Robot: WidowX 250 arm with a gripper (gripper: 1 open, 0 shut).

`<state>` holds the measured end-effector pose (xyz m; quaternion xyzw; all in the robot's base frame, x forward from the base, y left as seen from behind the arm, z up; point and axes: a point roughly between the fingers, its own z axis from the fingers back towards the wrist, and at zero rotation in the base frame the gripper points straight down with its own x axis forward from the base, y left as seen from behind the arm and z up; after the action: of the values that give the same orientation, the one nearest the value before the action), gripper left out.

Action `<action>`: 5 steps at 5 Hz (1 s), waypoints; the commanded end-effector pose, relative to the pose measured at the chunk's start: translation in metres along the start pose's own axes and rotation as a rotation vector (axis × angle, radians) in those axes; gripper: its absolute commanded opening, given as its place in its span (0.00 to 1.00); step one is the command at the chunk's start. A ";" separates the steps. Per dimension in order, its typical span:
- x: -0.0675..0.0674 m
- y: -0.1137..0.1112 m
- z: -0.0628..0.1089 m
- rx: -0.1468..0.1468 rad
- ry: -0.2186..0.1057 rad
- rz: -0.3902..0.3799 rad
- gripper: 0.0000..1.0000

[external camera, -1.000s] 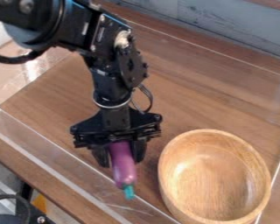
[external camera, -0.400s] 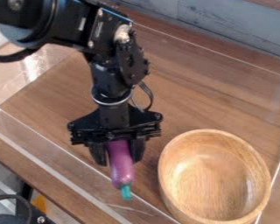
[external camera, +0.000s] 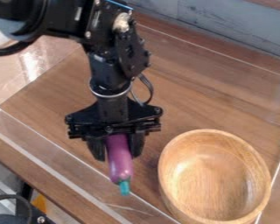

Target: Put the purple eggplant in the brown bowl

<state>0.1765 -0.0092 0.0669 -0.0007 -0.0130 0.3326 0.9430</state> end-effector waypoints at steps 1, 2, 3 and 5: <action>0.005 -0.012 0.017 -0.034 -0.047 -0.051 0.00; 0.002 -0.026 0.034 -0.044 -0.064 -0.141 0.00; -0.001 -0.044 0.055 -0.049 -0.087 -0.254 0.00; -0.012 -0.091 0.070 -0.089 -0.112 -0.400 0.00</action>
<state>0.2157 -0.0851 0.1255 -0.0107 -0.0592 0.1383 0.9886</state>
